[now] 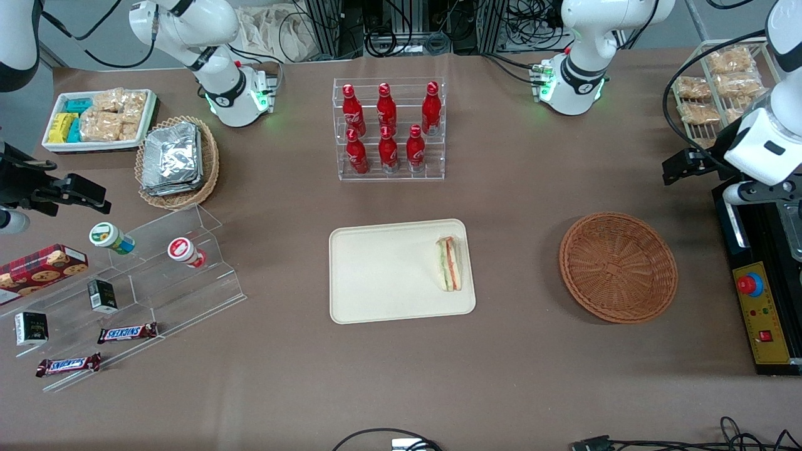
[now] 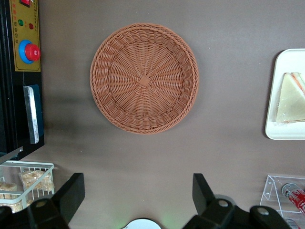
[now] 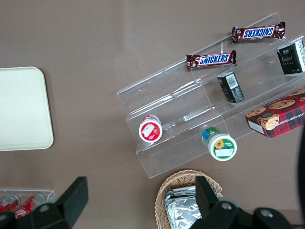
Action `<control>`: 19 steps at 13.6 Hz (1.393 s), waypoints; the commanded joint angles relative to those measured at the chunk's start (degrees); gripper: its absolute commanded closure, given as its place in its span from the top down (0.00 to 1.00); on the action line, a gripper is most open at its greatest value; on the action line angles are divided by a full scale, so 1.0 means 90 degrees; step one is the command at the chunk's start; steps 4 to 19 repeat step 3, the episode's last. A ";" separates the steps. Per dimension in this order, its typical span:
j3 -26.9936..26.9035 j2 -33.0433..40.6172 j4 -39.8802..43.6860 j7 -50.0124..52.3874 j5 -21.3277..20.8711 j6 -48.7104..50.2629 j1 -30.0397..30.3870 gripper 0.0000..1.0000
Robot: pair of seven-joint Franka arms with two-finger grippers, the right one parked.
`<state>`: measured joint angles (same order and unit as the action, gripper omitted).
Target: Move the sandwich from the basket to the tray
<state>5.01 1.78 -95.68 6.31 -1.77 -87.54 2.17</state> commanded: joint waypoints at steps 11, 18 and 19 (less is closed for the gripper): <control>0.0049 -0.0003 0.0055 0.0031 -0.0047 0.0059 0.0071 1.00; 0.0049 -0.0003 0.0055 0.0031 -0.0047 0.0059 0.0071 1.00; 0.0049 -0.0003 0.0055 0.0031 -0.0047 0.0059 0.0071 1.00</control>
